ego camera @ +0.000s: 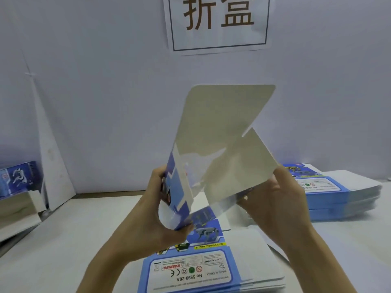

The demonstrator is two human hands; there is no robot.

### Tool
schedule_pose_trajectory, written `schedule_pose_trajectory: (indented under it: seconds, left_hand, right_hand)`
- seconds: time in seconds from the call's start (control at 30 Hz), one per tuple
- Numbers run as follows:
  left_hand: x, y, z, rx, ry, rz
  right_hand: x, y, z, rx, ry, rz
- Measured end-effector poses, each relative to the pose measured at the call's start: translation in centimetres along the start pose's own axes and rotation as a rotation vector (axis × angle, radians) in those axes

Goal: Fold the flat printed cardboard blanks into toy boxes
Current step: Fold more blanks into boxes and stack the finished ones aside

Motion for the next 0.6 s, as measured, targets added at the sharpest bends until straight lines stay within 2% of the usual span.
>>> schedule_pose_trajectory:
  seconds: [0.13,0.23,0.43,0.6]
  left_hand:
    - [0.0,-0.2,0.4,-0.039,0.027,0.032]
    - [0.1,-0.5,0.6,-0.022,0.032,0.076]
    - [-0.1,0.6,1.4,-0.038,0.047,0.062]
    - [0.1,-0.3,1.5,-0.077,0.063,0.07]
  right_hand:
    - [0.2,1.1,0.7,-0.08,0.083,-0.088]
    - [0.2,0.6,1.4,-0.112,0.138,-0.037]
    - [0.0,-2.6,1.5,0.245,0.091,0.233]
    - [-0.3,-1.6,1.1,0.409,0.044,0.158]
Point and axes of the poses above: each hand's wrist, its own x-axis away from the middle knuckle, its own y-axis out of the palm, z = x × y, the point moved 10 cm from there along -x, towards the middle knuckle, and after that the axes turned 15 degrees about x, right-handed, at the moved point
